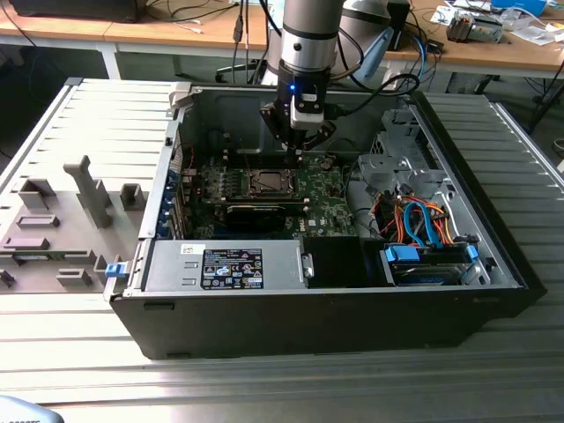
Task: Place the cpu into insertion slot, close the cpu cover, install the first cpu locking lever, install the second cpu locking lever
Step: 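Install the first cpu locking lever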
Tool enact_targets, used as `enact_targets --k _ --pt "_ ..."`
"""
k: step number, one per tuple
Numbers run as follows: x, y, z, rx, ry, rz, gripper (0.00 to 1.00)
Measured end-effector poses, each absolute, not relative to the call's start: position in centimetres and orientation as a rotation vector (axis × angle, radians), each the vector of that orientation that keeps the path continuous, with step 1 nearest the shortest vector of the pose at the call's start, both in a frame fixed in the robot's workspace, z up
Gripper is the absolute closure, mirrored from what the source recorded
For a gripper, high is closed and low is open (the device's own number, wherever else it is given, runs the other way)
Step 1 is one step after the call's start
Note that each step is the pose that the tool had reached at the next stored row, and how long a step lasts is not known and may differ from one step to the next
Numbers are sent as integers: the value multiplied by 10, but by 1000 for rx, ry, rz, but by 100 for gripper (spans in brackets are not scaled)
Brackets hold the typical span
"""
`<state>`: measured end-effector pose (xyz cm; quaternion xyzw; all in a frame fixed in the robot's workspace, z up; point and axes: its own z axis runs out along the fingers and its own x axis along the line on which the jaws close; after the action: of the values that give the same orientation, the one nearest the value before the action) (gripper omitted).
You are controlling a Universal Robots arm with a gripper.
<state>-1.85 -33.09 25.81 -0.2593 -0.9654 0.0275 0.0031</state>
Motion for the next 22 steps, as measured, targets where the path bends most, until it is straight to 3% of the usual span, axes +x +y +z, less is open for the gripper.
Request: enact_targets --k 22 --pt "-18 -331 258 -767 -3040 86 89"
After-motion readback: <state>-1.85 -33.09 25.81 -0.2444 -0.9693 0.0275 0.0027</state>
